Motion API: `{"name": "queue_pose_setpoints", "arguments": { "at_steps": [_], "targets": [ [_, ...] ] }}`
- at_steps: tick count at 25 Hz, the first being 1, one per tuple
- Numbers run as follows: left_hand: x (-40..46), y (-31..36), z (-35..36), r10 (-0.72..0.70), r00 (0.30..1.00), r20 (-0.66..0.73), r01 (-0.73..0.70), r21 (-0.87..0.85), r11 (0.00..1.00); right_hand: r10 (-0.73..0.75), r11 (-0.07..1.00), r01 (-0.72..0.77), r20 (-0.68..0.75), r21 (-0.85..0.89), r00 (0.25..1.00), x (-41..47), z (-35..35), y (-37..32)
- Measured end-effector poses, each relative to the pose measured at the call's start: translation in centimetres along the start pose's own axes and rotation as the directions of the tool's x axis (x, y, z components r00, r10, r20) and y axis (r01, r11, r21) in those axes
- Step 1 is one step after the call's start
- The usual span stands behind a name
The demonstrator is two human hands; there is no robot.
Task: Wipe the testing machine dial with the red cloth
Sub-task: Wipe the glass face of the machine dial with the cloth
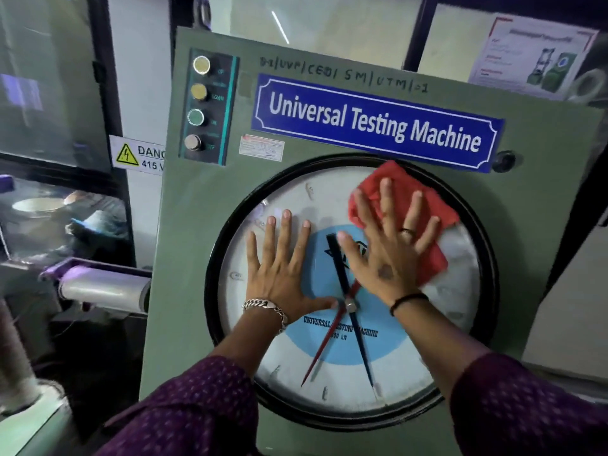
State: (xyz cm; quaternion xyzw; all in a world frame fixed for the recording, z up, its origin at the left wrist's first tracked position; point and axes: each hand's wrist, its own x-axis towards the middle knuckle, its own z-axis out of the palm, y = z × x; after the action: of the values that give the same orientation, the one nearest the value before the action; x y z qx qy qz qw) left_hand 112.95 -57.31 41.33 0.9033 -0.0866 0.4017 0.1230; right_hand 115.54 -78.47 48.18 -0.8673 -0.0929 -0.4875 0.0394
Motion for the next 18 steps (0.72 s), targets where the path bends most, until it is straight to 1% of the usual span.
{"name": "queue_pose_setpoints", "arguments": {
  "at_steps": [1,2,3,4,5,6,7,8,9,10,11,13,14,15,16,17,18],
  "targets": [
    [-0.1,-0.1,0.1,-0.003,1.000,-0.012,0.003,-0.007,1.000,-0.131,0.991,0.131,0.014,-0.020,0.991,0.2,0.3,-1.3],
    [-0.1,-0.1,0.1,-0.011,1.000,-0.021,0.011,-0.013,1.000,-0.277,0.960,0.278,0.036,-0.039,0.960,-0.6,0.8,-1.4],
    [-0.1,-0.1,0.1,-0.020,1.000,-0.022,0.019,-0.018,1.000,-0.384,0.919,0.388,0.072,-0.063,0.921,-2.2,0.9,-0.5],
    [-0.1,-0.1,0.0,-0.030,0.999,-0.016,0.030,-0.018,0.999,-0.453,0.884,0.461,0.106,-0.073,0.885,-4.0,0.8,1.3],
    [-0.1,-0.1,0.0,-0.041,0.999,-0.010,0.041,-0.010,0.999,-0.477,0.870,0.487,0.121,-0.074,0.871,-5.4,0.4,3.2],
    [-0.1,0.0,0.0,-0.046,0.999,-0.004,0.047,0.002,0.999,-0.439,0.891,0.447,0.103,-0.081,0.893,-5.6,0.1,4.6],
    [-0.1,0.0,0.1,-0.044,0.999,0.003,0.044,0.011,0.999,-0.337,0.935,0.343,0.074,-0.092,0.939,-4.8,-0.1,5.2],
    [0.0,0.0,0.1,-0.042,0.999,0.004,0.042,0.014,0.999,-0.194,0.977,0.195,0.021,-0.081,0.981,-3.0,-0.2,4.7],
    [-0.1,-0.1,0.2,-0.039,0.999,-0.002,0.039,0.014,0.999,-0.079,0.996,0.078,-0.022,-0.050,0.997,-1.1,-0.1,3.2],
    [-0.1,-0.2,0.3,-0.037,0.999,-0.010,0.038,0.010,0.999,-0.048,0.998,0.047,-0.023,-0.037,0.999,0.3,0.1,1.3],
    [-0.2,-0.3,0.4,-0.035,0.999,-0.015,0.035,0.008,0.999,-0.103,0.994,0.102,-0.013,-0.044,0.995,0.7,0.5,-0.6],
    [-0.2,-0.4,0.5,-0.013,1.000,-0.025,0.013,0.007,1.000,-0.289,0.956,0.291,0.041,-0.051,0.957,-1.8,1.1,-1.5],
    [-0.2,-0.5,0.5,-0.003,1.000,-0.026,0.004,0.008,1.000,-0.325,0.942,0.330,0.074,-0.062,0.943,-4.2,1.0,-0.4],
    [-0.2,-0.5,0.5,-0.003,1.000,-0.018,0.004,0.016,1.000,-0.306,0.947,0.312,0.088,-0.072,0.948,-6.5,0.7,1.5],
    [-0.3,-0.4,0.4,-0.009,1.000,-0.011,0.010,0.027,1.000,-0.219,0.972,0.224,0.070,-0.072,0.973,-7.6,0.3,3.2],
    [-0.1,-0.3,0.4,-0.013,1.000,-0.007,0.013,0.035,0.999,-0.075,0.996,0.076,0.026,-0.055,0.997,-7.2,-0.2,4.2],
    [-0.1,-0.3,0.4,-0.016,1.000,-0.003,0.016,0.038,0.999,0.101,0.995,-0.101,-0.011,-0.026,0.995,-5.8,-0.5,4.3]
  ]
}}
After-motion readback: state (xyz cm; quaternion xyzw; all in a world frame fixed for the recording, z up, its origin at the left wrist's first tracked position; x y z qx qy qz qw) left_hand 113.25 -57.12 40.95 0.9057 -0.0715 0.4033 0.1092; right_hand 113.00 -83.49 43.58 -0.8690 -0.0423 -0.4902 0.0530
